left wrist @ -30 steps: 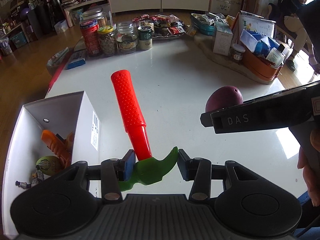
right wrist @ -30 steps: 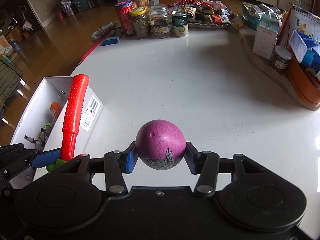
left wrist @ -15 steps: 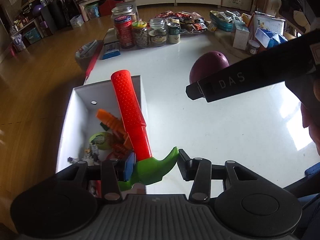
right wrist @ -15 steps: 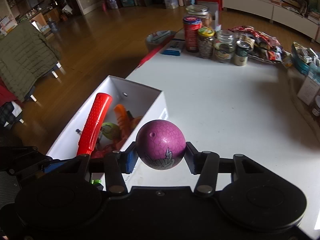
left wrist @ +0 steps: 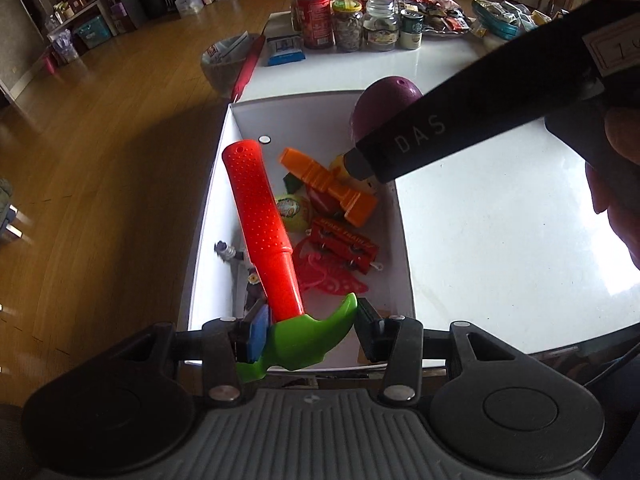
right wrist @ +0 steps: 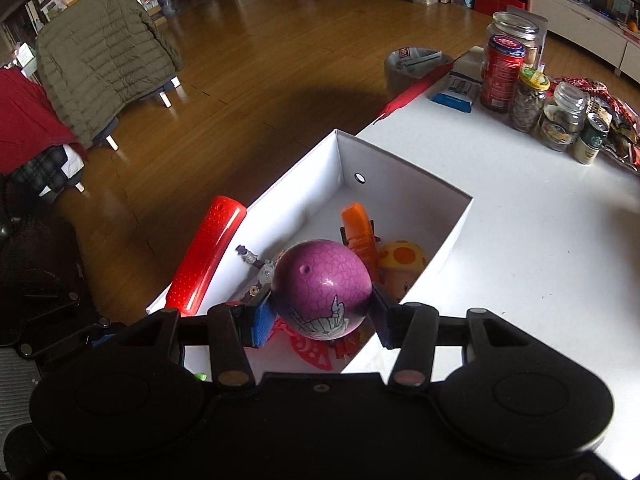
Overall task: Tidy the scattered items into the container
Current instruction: 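Lift and carry the green hammer and purple egg over the box with both tools, then open both tools to drop the purple egg and green hammer into the box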
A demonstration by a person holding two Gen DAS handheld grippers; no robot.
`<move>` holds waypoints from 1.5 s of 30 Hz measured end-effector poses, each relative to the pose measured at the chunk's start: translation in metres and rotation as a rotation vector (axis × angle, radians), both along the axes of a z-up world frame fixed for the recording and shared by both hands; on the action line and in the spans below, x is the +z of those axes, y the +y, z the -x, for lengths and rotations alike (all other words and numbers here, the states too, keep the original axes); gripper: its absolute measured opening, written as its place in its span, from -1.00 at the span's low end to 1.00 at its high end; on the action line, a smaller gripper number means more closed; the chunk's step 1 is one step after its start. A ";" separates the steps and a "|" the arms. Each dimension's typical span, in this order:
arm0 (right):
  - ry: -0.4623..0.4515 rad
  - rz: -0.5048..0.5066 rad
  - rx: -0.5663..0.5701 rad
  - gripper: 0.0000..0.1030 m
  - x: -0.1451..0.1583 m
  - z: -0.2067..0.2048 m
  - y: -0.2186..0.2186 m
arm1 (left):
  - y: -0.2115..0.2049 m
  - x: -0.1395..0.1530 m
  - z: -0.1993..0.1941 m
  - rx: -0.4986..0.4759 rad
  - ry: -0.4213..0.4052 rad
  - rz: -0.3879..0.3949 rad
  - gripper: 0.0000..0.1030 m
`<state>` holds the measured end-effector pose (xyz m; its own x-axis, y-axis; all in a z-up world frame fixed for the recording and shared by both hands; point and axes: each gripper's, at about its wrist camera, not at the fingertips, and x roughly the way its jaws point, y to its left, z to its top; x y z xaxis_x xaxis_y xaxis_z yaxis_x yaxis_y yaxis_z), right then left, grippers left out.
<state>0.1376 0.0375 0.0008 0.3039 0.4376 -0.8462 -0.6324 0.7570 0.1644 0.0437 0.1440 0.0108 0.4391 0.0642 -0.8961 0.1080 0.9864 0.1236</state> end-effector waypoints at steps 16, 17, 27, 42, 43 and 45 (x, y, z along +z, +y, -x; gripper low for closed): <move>0.118 0.123 -0.060 -0.03 -0.060 -0.042 0.029 | 0.019 -0.028 -0.010 0.004 0.053 0.034 -0.10; 0.127 0.118 -0.064 -0.03 -0.062 -0.044 0.030 | 0.020 -0.029 -0.011 0.004 0.056 0.036 -0.10; 0.131 0.069 -0.079 -0.01 -0.069 -0.054 0.035 | 0.025 -0.041 -0.020 0.021 0.077 0.039 -0.10; -0.009 -0.061 -0.066 0.38 -0.028 -0.015 -0.012 | 0.026 -0.053 -0.034 0.062 0.109 0.054 -0.10; -0.034 -0.060 -0.061 0.40 -0.025 -0.010 -0.017 | 0.026 -0.054 -0.034 0.067 0.108 0.057 -0.10; -0.087 -0.057 -0.039 0.46 -0.019 0.002 -0.024 | 0.024 -0.054 -0.036 0.075 0.104 0.055 -0.10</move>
